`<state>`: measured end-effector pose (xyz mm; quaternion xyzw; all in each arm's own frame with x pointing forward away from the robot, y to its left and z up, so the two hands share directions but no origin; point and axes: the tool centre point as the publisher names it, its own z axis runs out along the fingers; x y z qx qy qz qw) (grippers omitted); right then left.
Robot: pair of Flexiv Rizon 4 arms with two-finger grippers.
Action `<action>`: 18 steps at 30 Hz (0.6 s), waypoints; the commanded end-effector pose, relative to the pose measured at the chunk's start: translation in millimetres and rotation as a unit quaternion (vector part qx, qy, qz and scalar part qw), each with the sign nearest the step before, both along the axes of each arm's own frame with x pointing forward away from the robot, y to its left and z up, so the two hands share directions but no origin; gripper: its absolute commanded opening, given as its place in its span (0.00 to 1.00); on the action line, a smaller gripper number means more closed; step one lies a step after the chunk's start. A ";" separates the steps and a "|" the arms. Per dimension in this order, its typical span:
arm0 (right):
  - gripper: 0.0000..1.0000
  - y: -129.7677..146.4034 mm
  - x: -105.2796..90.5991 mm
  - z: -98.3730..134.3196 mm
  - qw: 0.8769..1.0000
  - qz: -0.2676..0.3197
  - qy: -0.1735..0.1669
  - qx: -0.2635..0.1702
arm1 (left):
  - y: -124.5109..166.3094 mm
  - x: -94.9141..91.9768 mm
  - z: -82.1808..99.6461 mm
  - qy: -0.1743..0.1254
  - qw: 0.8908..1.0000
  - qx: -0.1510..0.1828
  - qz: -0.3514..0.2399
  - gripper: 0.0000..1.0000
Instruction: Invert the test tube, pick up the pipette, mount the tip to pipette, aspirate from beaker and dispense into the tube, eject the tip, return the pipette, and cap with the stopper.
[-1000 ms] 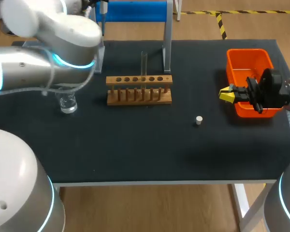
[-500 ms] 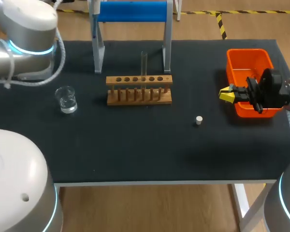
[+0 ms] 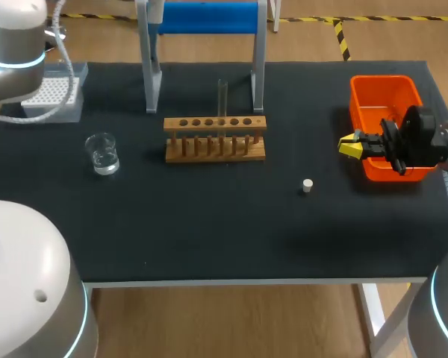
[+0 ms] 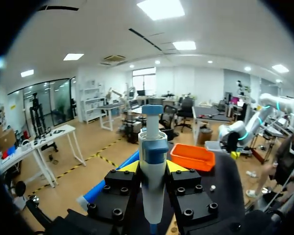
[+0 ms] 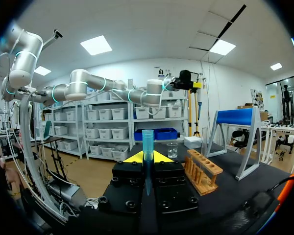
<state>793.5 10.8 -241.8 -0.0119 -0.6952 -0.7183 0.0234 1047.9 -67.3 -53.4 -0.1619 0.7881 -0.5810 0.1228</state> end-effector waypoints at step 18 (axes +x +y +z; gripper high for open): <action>0.00 -0.7 -0.6 -0.1 1.000 0.000 0.000 0.000 | -56.1 -91.1 29.6 -0.033 0.998 -0.030 0.036 0.00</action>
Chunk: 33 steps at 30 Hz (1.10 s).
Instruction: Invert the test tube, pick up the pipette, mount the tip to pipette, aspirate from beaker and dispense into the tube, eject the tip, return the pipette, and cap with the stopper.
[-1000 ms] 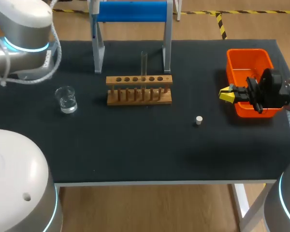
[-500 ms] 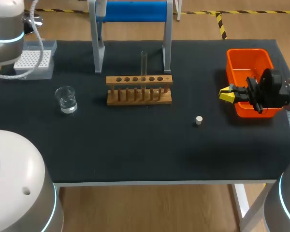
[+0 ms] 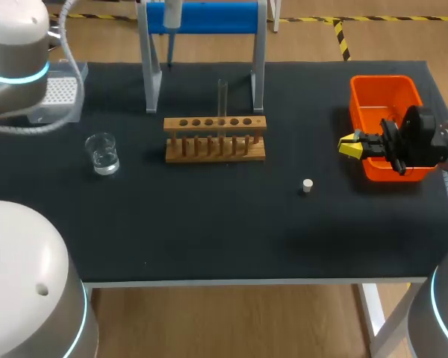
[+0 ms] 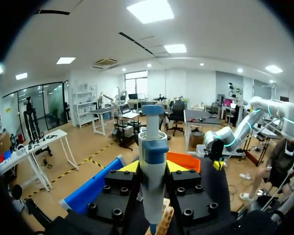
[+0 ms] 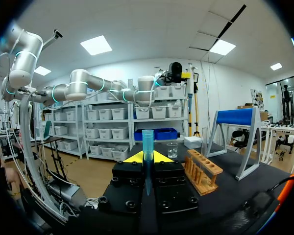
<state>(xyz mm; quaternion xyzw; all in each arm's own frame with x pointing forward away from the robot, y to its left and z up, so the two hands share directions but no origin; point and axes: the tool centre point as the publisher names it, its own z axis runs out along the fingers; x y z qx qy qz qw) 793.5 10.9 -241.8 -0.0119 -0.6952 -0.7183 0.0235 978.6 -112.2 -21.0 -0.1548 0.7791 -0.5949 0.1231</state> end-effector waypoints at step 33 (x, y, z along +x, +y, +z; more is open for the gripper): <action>0.00 -0.7 -0.6 -0.1 1.000 0.000 0.000 0.000 | -66.8 -96.6 18.7 -0.042 0.996 -0.072 -0.026 0.00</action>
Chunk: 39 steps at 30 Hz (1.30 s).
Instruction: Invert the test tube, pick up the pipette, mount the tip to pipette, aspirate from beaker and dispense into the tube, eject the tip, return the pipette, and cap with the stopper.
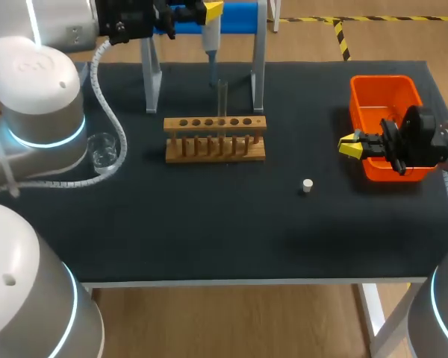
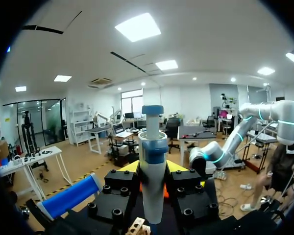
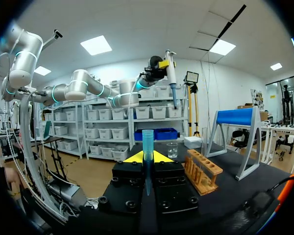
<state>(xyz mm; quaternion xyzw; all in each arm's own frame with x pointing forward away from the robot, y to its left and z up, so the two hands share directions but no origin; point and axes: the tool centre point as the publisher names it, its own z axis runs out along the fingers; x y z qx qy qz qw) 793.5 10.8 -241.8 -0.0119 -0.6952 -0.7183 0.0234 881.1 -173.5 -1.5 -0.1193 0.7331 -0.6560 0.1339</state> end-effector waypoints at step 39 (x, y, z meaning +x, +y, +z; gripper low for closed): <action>0.00 -0.6 -0.6 -0.1 1.000 0.000 0.000 0.000 | -27.5 -9.6 1.0 0.021 0.999 -0.011 -0.045 0.00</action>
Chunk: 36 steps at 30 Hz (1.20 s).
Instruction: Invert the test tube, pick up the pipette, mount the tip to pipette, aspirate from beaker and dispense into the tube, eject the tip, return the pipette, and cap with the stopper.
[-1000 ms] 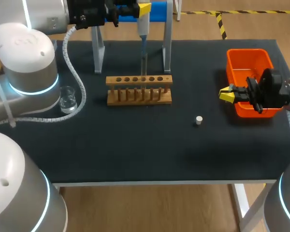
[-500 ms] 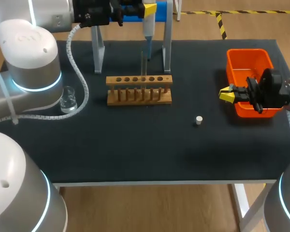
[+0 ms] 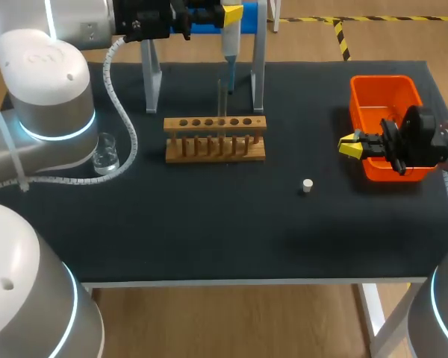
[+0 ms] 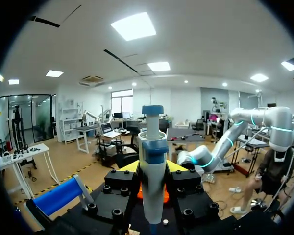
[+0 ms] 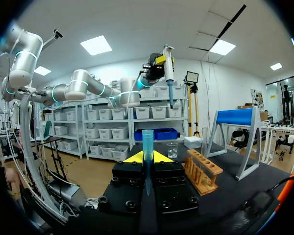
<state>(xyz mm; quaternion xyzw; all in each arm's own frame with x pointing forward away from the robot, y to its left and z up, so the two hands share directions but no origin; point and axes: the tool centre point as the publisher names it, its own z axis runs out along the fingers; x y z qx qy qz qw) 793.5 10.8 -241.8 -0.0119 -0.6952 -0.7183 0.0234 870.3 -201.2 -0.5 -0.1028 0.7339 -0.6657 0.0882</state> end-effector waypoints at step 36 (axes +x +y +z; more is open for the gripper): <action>0.00 3.5 -0.3 1.8 1.000 -0.001 -0.003 -0.002 | 0.2 1.1 0.0 0.000 1.000 -0.001 -0.002 0.00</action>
